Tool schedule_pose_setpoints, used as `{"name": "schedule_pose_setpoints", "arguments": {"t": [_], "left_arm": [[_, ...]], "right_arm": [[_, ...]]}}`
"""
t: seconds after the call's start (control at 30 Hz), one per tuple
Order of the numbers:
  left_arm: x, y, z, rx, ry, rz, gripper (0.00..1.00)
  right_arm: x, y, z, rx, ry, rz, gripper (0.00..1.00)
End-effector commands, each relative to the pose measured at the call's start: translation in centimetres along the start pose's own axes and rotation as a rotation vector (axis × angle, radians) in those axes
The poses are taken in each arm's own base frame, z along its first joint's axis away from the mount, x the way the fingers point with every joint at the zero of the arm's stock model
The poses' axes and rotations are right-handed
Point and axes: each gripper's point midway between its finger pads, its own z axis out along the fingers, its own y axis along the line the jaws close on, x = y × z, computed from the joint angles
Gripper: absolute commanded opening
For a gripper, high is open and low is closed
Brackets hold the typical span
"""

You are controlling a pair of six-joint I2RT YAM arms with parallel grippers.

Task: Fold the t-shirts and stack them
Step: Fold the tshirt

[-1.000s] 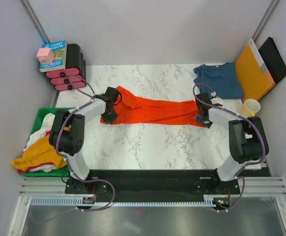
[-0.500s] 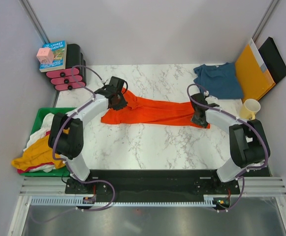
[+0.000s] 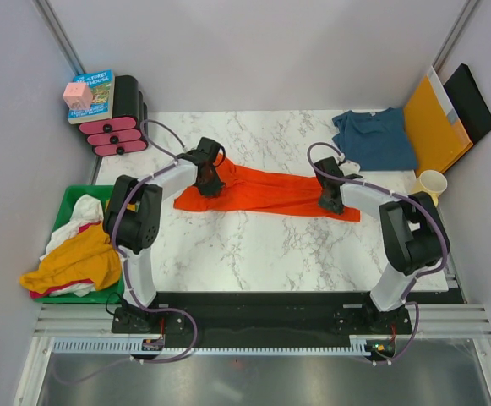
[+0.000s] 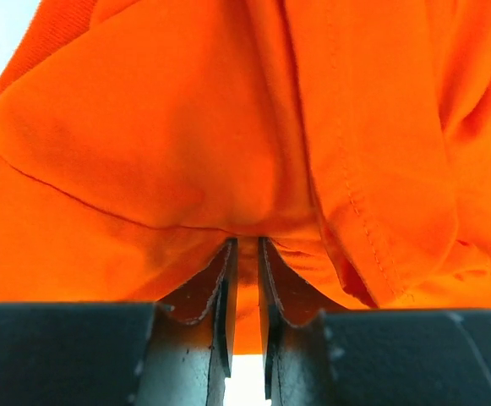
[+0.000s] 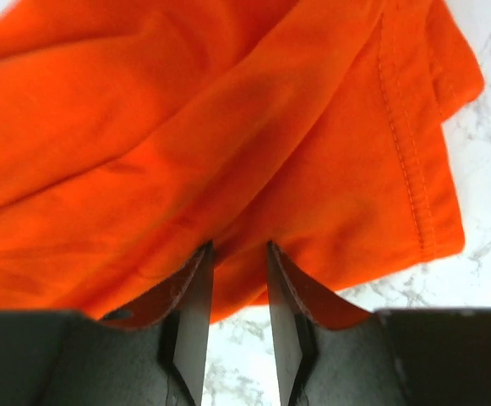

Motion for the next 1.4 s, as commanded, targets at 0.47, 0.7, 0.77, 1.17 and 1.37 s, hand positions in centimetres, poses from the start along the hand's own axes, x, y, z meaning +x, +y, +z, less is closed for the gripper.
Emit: {"name": "schedule_pose_setpoints", "arguments": {"t": [0.47,0.7,0.77,1.17,1.37], "left_arm": [[-1.5,9.4,-0.8,-0.155,0.003,-0.193,0.21],[-3.7,5.0,-4.0,-0.007,-0.090,-0.103,0.35],[-5.1,2.9,-6.2,0.055,-0.155,-0.063,0.37],[-4.9,-1.0,-5.0,0.119,-0.151,0.093,0.27],[-4.3,-2.1,-3.5,0.173,-0.161,0.134,0.27]], "right_arm": [[5.0,-5.1,0.1,0.098,0.118,0.039,0.43],[-0.6,0.1,-3.3,-0.113,-0.036,0.002,0.59],[-3.4,2.4,-5.4,-0.191,-0.088,-0.014,0.63],[-5.9,5.8,-11.7,-0.302,-0.216,-0.127,0.64],[-4.6,5.1,-11.9,-0.306,-0.210,-0.161,0.64]]}}
